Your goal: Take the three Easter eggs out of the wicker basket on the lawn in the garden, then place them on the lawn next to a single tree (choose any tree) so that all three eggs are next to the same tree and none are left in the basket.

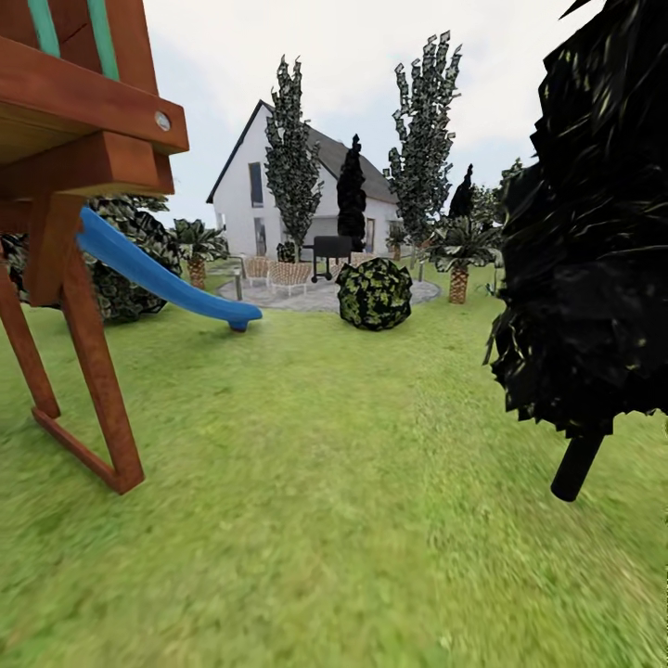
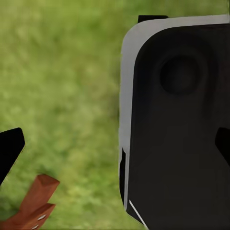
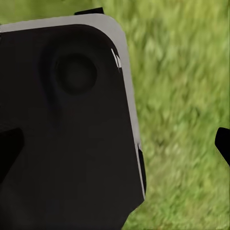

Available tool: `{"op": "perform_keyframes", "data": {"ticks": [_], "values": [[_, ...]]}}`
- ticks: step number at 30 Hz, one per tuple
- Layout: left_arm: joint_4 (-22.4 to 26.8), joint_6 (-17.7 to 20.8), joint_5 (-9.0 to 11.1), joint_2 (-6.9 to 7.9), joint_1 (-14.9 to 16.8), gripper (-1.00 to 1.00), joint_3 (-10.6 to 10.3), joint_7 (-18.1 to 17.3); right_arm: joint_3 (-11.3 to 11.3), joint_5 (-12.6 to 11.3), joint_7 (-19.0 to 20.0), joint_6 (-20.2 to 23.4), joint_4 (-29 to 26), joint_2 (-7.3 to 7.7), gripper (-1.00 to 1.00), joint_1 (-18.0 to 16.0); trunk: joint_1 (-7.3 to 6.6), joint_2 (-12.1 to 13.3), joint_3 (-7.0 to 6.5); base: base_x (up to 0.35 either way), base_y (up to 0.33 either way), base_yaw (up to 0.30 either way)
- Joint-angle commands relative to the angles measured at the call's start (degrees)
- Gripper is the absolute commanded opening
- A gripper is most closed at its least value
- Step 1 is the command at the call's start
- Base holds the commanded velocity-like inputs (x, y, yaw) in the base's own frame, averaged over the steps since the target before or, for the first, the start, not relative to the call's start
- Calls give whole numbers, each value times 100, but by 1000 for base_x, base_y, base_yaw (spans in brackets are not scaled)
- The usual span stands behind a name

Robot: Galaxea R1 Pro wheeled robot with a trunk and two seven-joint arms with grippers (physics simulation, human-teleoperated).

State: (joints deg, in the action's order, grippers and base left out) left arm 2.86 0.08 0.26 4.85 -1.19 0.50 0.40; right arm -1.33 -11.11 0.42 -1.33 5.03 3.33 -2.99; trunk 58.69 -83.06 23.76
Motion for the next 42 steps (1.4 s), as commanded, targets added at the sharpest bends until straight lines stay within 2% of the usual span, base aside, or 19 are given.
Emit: {"op": "perform_keyframes", "data": {"ticks": [1,42], "values": [[13,1,2,-1,-4,100,5,4,-16,-43,7,-15,16,-3,100,-9,3,-2,5,325,0,-169],[13,10,1,-2,-4,100,3,4,-16,-48,-1,-14,16,-8,100,-9,3,-2,5,325,0,11]]}}
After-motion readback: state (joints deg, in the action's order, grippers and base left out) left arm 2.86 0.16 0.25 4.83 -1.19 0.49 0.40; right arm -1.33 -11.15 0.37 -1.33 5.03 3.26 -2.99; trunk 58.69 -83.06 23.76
